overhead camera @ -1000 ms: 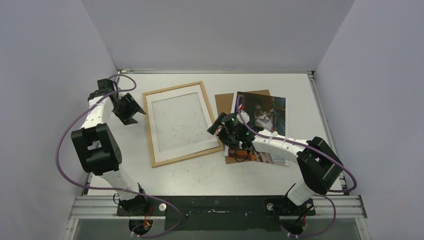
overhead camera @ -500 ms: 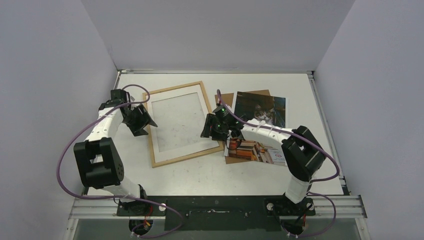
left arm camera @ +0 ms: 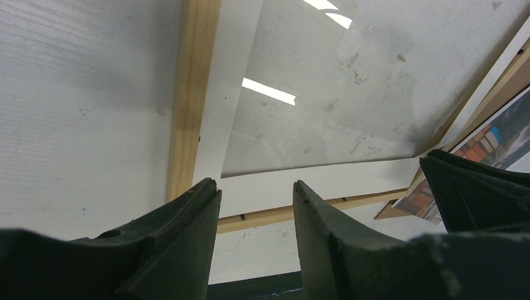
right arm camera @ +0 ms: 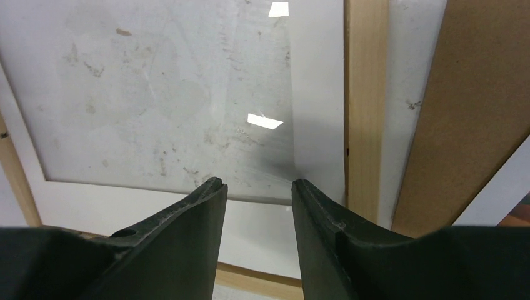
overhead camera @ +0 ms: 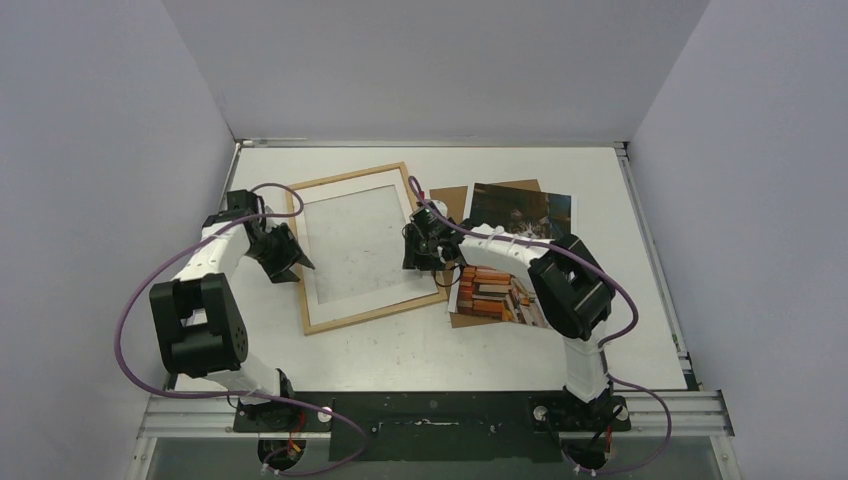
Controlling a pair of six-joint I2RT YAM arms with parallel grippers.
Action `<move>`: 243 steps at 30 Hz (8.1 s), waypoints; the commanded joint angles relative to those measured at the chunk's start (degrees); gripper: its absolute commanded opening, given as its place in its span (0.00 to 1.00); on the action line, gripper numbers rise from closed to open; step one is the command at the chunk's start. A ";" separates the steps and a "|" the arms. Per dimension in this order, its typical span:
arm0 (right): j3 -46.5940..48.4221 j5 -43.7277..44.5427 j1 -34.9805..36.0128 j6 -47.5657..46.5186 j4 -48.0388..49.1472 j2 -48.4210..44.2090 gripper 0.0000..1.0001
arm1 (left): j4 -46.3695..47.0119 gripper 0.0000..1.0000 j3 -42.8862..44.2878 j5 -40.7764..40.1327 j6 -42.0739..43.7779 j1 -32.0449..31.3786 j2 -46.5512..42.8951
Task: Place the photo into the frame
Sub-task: Place the photo frame item in the photo frame, then pick up the photo at the center of the board.
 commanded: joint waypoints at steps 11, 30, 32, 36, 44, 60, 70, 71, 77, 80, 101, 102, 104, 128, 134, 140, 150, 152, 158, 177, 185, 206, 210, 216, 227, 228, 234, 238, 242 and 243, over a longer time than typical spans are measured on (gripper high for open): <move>2.84 5.54 -0.42 -6.20 1.28 2.98 0.46 | 2.43 0.45 -1.70 -2.79 1.92 -0.09 3.00; -4.24 -7.10 3.23 -9.72 6.81 -9.23 0.50 | 4.07 0.38 -1.71 -1.49 2.35 -0.09 3.22; -4.23 -8.55 4.63 -9.62 5.23 -9.26 0.50 | 3.50 0.37 -1.30 -1.02 2.45 -0.05 2.38; -5.48 -10.52 6.38 -8.23 4.62 -7.91 0.50 | 2.19 0.37 -0.70 -0.37 2.93 -0.09 1.32; -4.87 -7.81 7.23 -7.07 3.47 -4.31 0.48 | 1.03 0.35 -3.14 1.17 2.82 -0.16 0.41; -6.00 0.81 6.62 -6.58 -1.04 -3.49 0.48 | 1.43 0.32 -8.98 -1.44 3.41 -0.18 2.28; -6.09 9.39 3.43 -3.44 -6.13 -8.93 0.58 | 0.54 0.32 -8.36 -2.62 3.95 -0.18 3.19; -5.71 9.00 2.94 -3.14 -5.94 -9.12 0.60 | 0.49 0.32 -8.05 -2.25 3.96 -0.18 3.13; -3.21 3.45 0.41 -2.70 1.33 -9.97 0.62 | -0.14 0.32 -3.82 1.22 4.05 -0.18 1.03; -0.30 2.58 -0.53 -2.40 2.84 -6.61 0.55 | -1.09 0.32 -1.68 1.92 3.96 -0.18 0.50; 4.46 4.10 -1.62 -2.17 -0.58 3.94 0.50 | -3.17 0.33 3.19 4.63 3.02 -0.18 -0.86; 4.46 3.78 -1.63 -2.24 -0.46 3.59 0.50 | -3.17 0.33 3.50 4.84 2.87 -0.22 -0.99; 4.63 2.75 -1.63 -2.33 0.05 2.48 0.51 | -3.11 0.33 3.85 5.48 2.67 -0.25 -1.23; -9.16 -4.12 -6.03 -1.81 -3.58 -17.71 0.56 | 8.35 0.37 1.17 9.04 -7.22 -19.28 -3.15; -13.81 2.23 -19.91 -2.18 -12.32 -25.45 0.62 | 18.33 0.46 5.40 7.48 -13.03 -30.94 1.96; -17.56 4.08 -30.48 -9.58 -19.37 -30.32 0.71 | 18.86 0.52 14.55 2.17 -14.43 -43.30 11.11; -21.21 11.97 -30.76 -13.49 -22.30 -32.55 0.77 | 19.96 0.57 13.31 -3.43 -19.94 -54.33 15.46; -22.40 13.36 -30.83 -12.16 -21.96 -32.40 0.77 | 21.04 0.57 11.30 -5.29 -22.40 -56.02 15.02; -24.72 14.95 -31.38 -9.71 -20.42 -29.83 0.76 | 25.11 0.57 6.86 -9.66 -28.58 -59.21 14.79; -29.35 8.77 -36.35 -9.98 -17.83 -22.88 0.67 | 42.64 0.51 -1.40 -15.20 -37.44 -61.79 17.28; -29.98 8.08 -37.04 -10.15 -17.50 -22.25 0.65 | 44.22 0.36 -1.83 -14.87 -37.31 -61.76 12.95; -31.04 7.51 -37.18 -9.16 -15.07 -20.04 0.62 | 38.18 0.16 3.63 -13.30 -32.09 -61.88 13.58; -31.66 6.77 -37.19 -8.80 -14.15 -19.96 0.62 | 39.00 0.20 3.96 -11.62 -33.34 -61.53 15.71; -32.25 6.51 -37.20 -8.76 -13.81 -20.80 0.62 | 40.52 0.25 4.37 -10.17 -34.85 -60.74 17.54; -25.02 6.18 -37.15 -9.83 -22.31 -26.30 0.67 | 35.97 0.00 9.10 -12.62 -29.23 -59.77 16.31; -23.20 6.16 -37.06 -9.89 -24.12 -27.14 0.69 | 35.14 0.00 9.53 -12.57 -28.14 -59.77 15.50; -9.48 6.16 -36.77 -8.44 -32.97 -32.09 0.75 | 28.06 0.00 13.63 -10.28 -16.27 -59.89 10.53; -0.87 2.13 -35.44 -3.77 -37.15 -31.59 0.76 | 24.79 0.00 15.39 -10.30 -5.71 -60.41 6.78; 5.99 4.52 -29.75 1.94 -38.86 -29.49 0.85 | 21.95 0.00 17.19 -13.08 3.13 -60.89 4.47; 7.97 5.38 -28.33 3.55 -39.73 -28.51 0.87 | 21.00 0.00 18.09 -14.60 4.61 -61.10 4.33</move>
